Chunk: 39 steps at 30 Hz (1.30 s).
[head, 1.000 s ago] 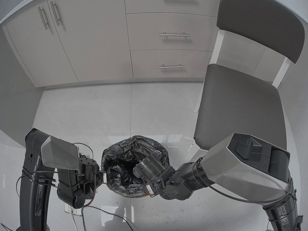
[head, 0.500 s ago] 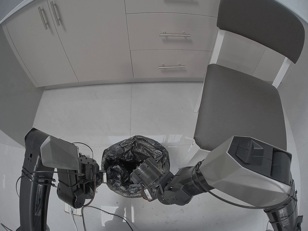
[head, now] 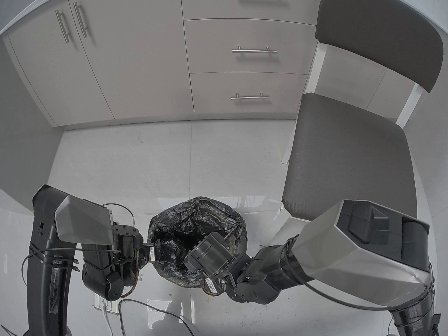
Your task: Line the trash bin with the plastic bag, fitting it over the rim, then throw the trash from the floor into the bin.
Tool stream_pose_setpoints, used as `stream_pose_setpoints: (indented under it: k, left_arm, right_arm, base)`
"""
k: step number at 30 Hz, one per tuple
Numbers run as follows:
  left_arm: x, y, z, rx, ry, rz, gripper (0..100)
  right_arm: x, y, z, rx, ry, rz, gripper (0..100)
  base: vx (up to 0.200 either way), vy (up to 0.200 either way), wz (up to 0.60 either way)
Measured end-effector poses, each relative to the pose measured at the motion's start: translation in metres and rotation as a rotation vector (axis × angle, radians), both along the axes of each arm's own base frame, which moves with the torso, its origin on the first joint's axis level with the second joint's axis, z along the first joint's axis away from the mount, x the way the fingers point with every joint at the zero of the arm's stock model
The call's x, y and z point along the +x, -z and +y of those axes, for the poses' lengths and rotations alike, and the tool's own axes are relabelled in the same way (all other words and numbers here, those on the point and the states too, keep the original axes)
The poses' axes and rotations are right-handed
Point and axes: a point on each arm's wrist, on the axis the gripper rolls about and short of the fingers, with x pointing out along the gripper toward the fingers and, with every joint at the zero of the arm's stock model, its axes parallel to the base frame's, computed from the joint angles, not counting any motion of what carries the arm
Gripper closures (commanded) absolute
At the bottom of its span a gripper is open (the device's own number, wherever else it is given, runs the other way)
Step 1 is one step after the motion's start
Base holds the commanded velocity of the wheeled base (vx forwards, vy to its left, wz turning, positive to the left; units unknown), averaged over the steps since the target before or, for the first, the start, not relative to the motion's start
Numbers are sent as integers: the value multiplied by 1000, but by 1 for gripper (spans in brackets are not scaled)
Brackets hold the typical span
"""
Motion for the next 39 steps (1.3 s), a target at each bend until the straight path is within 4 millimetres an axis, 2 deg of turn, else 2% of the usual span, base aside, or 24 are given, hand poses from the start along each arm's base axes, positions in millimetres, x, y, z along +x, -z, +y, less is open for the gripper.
stream_pose_setpoints:
  k: [5,10,16,20,32,39]
  left_arm:
    - [5,-3,-1,-12,-3,-22,0]
    - [19,-8,-6,-27,-4,-70,0]
    - [37,-9,-11,-31,-2,-87,0]
    - [48,-8,-14,-33,-4,-95,0]
    - [51,-2,-14,-35,-10,-89,0]
    - [48,1,-13,-32,-11,-74,0]
  right_arm:
    - [7,-13,1,30,8,-25,0]
    - [31,-28,2,88,47,-71,0]
    - [59,-26,-5,109,103,-93,0]
    - [69,-19,-10,102,127,-89,0]
    - [69,1,-17,59,139,-52,0]
    - [57,14,-19,21,128,-18,0]
  base:
    - [0,0,0]
    - [0,0,0]
    - [0,0,0]
    - [0,0,0]
    - [0,0,0]
    - [0,0,0]
